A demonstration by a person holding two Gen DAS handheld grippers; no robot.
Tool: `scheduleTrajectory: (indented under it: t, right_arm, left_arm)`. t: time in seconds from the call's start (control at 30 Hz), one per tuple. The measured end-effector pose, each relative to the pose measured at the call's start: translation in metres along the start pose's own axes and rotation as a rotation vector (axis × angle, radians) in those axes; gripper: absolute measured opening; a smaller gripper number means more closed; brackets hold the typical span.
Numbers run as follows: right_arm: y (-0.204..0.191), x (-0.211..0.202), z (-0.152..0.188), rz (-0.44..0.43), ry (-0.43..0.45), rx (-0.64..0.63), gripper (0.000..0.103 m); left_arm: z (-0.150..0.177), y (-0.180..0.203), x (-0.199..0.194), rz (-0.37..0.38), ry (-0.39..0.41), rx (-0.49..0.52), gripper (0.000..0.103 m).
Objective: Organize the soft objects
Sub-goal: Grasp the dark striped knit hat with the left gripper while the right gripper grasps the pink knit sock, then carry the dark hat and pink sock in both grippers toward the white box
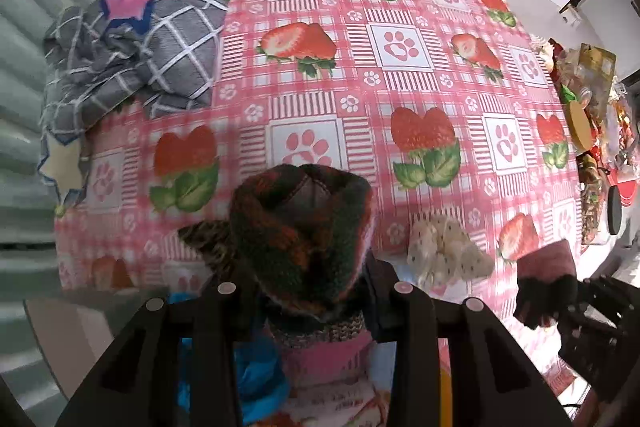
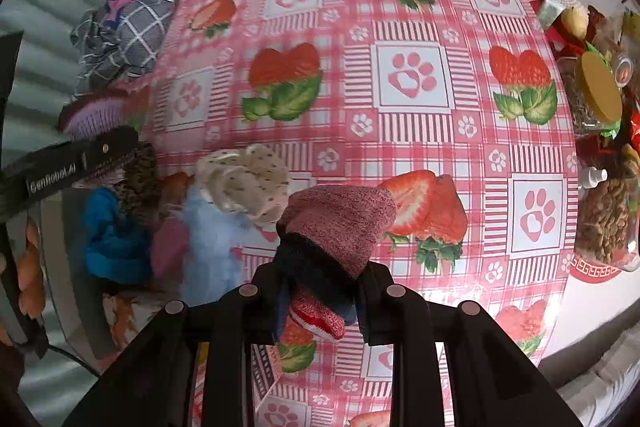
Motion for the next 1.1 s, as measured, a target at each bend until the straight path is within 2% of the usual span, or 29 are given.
scheduleTrajectory:
  t: [0.37, 0.67, 1.1]
  right_arm:
    - [0.001, -0.019, 0.031, 0.020, 0.011, 0.023, 0.028]
    - [-0.019, -0.049, 0.051, 0.000, 0.045, 0.003, 0.028]
    - [-0.042, -0.093, 0.115, 0.011, 0.076, 0.000, 0.028]
  left_arm:
    - [0.059, -0.002, -0.027, 0.009, 0.005, 0.021, 0.041]
    - [0.115, 0.001, -0.054, 0.033, -0.001, 0.071, 0.041]
    - [0.195, 0.010, -0.090, 0.064, 0.008, 0.172, 0.041]
Point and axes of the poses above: each gripper's, at about its wrist camera, not at the fingertips, and x roughly the way its jaws point, y to its right, z to its underside, the point moved 5 cm from there along x, roughly the way its jaws point, and after that the axes turned 2 degrees about x, right-handed, at the moved point
